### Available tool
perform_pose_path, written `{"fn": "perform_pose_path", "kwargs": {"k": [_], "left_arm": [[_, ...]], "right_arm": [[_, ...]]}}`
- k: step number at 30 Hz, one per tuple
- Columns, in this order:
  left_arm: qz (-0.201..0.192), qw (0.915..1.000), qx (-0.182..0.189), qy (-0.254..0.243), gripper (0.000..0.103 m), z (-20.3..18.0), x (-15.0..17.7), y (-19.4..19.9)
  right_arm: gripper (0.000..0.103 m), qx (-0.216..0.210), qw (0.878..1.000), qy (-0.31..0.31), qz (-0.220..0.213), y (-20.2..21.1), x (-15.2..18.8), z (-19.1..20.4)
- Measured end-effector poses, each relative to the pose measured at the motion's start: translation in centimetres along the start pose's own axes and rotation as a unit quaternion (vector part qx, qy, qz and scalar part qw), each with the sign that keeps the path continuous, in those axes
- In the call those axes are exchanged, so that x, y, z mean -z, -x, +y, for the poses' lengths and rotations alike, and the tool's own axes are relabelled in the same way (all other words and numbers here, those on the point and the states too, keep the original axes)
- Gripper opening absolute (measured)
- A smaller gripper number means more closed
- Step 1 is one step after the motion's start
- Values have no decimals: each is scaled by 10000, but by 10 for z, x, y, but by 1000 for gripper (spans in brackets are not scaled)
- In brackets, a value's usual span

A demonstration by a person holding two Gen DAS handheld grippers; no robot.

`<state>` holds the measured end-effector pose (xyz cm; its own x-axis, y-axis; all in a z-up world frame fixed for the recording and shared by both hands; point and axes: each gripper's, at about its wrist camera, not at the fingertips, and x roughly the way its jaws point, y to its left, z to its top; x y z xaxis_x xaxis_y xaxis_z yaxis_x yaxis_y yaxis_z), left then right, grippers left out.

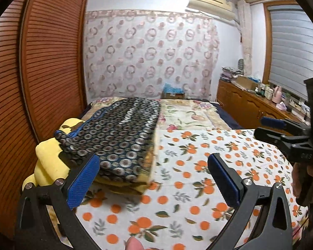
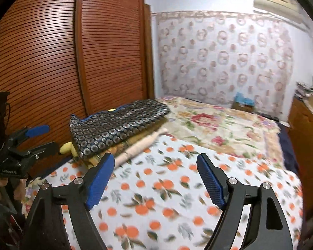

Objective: Fold small clothes

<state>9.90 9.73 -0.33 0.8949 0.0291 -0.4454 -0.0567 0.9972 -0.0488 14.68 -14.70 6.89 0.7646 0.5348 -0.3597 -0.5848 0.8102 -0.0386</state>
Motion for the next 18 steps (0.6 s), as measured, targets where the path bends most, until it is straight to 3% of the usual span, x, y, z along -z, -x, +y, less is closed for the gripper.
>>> {"fn": "perform_pose_path", "kwargs": {"k": [7, 18], "left_arm": [[-6, 9996, 255, -110, 103, -33, 3, 15], [-231, 9981, 469, -331, 103, -71, -18, 41]], "right_arm": [[82, 581, 9981, -157, -159, 62, 19, 18], [82, 1035, 9923, -496, -469, 129, 40, 52]]}}
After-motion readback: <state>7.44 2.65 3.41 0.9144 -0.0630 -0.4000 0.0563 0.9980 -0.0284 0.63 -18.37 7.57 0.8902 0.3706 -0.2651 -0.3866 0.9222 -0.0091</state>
